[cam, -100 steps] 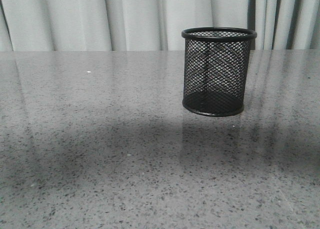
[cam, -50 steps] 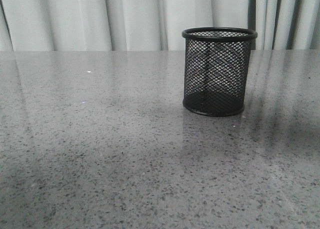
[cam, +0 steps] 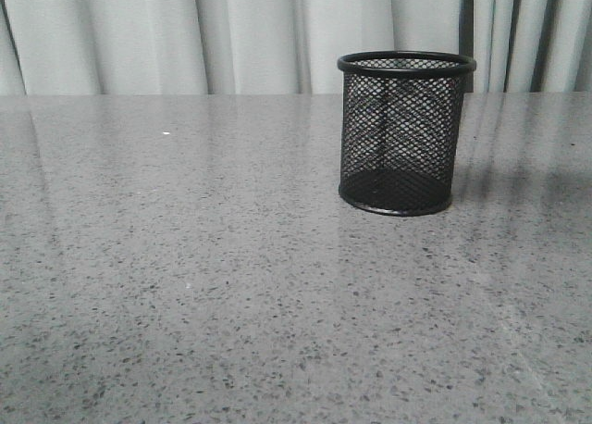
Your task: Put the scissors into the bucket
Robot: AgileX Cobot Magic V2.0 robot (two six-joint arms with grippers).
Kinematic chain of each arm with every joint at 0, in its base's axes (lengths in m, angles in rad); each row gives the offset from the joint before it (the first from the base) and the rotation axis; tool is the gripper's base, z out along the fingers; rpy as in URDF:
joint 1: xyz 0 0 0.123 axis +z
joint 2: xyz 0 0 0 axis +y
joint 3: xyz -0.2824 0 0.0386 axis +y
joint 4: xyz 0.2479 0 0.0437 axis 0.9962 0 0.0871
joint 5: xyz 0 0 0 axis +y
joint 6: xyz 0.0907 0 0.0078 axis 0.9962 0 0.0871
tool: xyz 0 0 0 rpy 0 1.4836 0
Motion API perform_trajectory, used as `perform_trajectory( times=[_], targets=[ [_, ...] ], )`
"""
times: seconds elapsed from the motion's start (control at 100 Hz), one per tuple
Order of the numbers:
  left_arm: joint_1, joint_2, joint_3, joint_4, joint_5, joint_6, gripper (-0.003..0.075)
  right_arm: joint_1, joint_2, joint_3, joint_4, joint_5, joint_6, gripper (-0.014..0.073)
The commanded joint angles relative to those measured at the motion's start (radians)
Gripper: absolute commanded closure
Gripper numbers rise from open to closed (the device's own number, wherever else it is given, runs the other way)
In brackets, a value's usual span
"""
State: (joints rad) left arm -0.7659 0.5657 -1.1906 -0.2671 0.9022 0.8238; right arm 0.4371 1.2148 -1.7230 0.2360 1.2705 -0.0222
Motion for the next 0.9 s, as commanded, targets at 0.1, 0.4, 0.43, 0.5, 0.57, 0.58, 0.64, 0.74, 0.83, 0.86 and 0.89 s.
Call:
perform_trajectory(
  times=[0.1, 0.4, 0.43, 0.5, 0.57, 0.58, 0.64, 0.74, 0.83, 0.86, 0.89],
  targets=[
    [-0.003, 0.006, -0.02, 0.004, 0.033, -0.034, 0.0741, -0.007, -0.135, 0.149, -0.105, 0.048, 0.044, 0.0658],
    [-0.003, 0.006, -0.02, 0.11, 0.052, -0.034, 0.0741, -0.007, -0.125, 0.302, -0.115, 0.046, 0.066, 0.0658],
    [-0.003, 0.008, -0.02, 0.115, 0.051, -0.034, 0.0741, -0.007, -0.105, 0.295, -0.115, 0.046, 0.064, 0.0658],
    [-0.003, 0.008, -0.02, 0.122, 0.049, -0.034, 0.0741, -0.007, -0.051, 0.272, -0.115, 0.046, 0.062, 0.0658],
    [-0.003, 0.009, -0.02, 0.122, 0.049, -0.034, 0.0741, -0.007, 0.007, 0.241, -0.115, 0.046, 0.053, 0.0658],
    [-0.003, 0.009, -0.02, 0.122, 0.049, -0.034, 0.0741, -0.007, 0.019, 0.234, -0.115, 0.046, 0.051, 0.0658],
    [-0.003, 0.009, -0.02, 0.12, 0.049, -0.035, 0.0741, -0.007, 0.069, 0.204, -0.115, 0.046, 0.052, 0.0658],
    [-0.003, 0.009, -0.02, 0.109, 0.049, -0.036, 0.0741, -0.007, 0.153, 0.151, -0.115, 0.046, 0.036, 0.0658],
    [-0.003, 0.009, -0.02, 0.073, 0.049, -0.036, 0.0741, -0.007, 0.223, 0.11, -0.115, 0.046, 0.022, 0.0658],
    [-0.003, 0.009, -0.02, 0.058, 0.049, -0.036, 0.0741, -0.007, 0.247, 0.098, -0.115, 0.046, 0.022, 0.0658],
    [-0.003, 0.009, -0.02, 0.043, 0.049, -0.036, 0.0741, -0.007, 0.265, 0.087, -0.115, 0.046, 0.022, 0.0658]
  ],
)
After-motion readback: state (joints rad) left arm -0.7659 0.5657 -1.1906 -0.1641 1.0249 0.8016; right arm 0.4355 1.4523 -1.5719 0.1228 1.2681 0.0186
